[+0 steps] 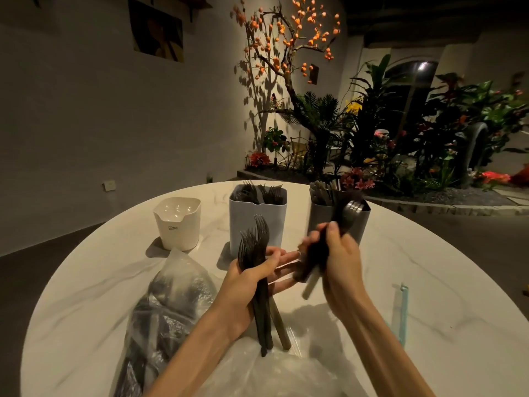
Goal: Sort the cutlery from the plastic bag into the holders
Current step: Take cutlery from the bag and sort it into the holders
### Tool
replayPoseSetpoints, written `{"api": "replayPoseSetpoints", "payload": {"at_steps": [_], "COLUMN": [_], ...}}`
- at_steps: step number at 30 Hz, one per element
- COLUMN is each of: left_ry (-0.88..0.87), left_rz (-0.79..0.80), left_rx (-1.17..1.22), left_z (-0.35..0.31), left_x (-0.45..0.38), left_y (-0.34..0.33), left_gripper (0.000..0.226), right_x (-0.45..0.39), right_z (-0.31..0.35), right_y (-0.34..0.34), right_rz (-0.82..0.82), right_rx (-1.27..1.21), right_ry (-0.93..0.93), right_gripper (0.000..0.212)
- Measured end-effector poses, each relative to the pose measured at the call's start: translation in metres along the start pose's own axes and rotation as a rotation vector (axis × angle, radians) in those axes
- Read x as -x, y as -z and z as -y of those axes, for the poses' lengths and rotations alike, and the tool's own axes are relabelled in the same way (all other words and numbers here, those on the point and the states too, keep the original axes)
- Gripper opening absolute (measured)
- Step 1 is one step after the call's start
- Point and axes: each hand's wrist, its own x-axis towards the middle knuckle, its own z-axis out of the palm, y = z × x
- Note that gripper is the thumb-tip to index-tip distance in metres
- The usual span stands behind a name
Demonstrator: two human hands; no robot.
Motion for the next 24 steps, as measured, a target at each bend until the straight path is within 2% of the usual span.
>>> {"api": "replayPoseSetpoints", "payload": {"at_steps": [3, 7, 10, 15, 20, 24], "left_ry": [0.033, 0.024, 0.005, 0.035, -0.027, -0.046], "left_rz": [-0.019, 0.019, 0.117, 0.170, 0.102, 0.065], "left_rx": [-0.035, -0.056, -0.050, 0.066, -0.100, -0.120], "left_z": [-0.003, -0.003, -0.004, -0.005, -0.003, -0.002], "left_x": [-0.002, -0.003, -0.001, -0.001, -0.001, 0.000], "left_y": [0.004, 0.007, 0.009, 0.011, 0.008, 0.005], "left_gripper": [0.020, 0.029, 0.031, 0.028, 0.022, 0.026], "right_x": [-0.005, 0.007, 0.019, 0.020, 0.015, 0.014], "right_z": [0.008, 0.004, -0.003, -0.012, -0.013, -0.013], "right_y": [0.013, -0.001, -0.012, -0.011, -0.005, -0.004], "right_rz": [-0.017, 0.184, 0.299, 0.283, 0.236, 0.209], "right_rx": [-0.048, 0.208, 0.332, 0.320, 0.300, 0.284], "right_ry": [-0.067, -0.128, -0.090, -0.096, -0.120, -0.074], "right_gripper": [0.029, 0.038, 0.028, 0.026, 0.024, 0.023]}}
